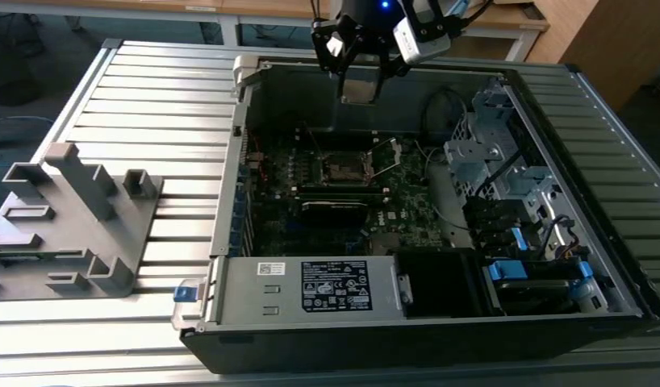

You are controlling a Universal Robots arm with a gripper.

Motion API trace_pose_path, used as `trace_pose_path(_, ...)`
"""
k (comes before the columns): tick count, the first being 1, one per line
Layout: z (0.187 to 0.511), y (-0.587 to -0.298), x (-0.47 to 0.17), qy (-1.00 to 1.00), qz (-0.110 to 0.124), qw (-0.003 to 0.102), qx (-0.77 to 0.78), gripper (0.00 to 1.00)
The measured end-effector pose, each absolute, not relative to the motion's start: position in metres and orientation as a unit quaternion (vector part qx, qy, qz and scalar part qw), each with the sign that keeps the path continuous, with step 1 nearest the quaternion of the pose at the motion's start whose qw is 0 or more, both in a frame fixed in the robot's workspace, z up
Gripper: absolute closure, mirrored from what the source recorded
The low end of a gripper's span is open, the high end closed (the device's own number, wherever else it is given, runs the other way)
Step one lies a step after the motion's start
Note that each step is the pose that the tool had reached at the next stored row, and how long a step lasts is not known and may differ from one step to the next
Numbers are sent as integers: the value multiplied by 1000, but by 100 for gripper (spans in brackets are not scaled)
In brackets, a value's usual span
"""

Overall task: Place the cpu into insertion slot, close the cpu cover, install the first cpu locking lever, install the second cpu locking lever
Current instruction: 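Place the cpu into insertion slot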

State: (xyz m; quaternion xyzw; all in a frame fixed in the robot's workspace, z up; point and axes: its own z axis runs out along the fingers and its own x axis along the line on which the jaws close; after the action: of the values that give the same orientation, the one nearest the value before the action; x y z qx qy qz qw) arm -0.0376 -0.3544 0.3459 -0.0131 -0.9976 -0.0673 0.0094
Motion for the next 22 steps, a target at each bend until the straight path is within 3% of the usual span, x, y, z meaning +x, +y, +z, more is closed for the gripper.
trace_pose_path(22, 338, -354, -38, -998, -67, 9, -13, 46)
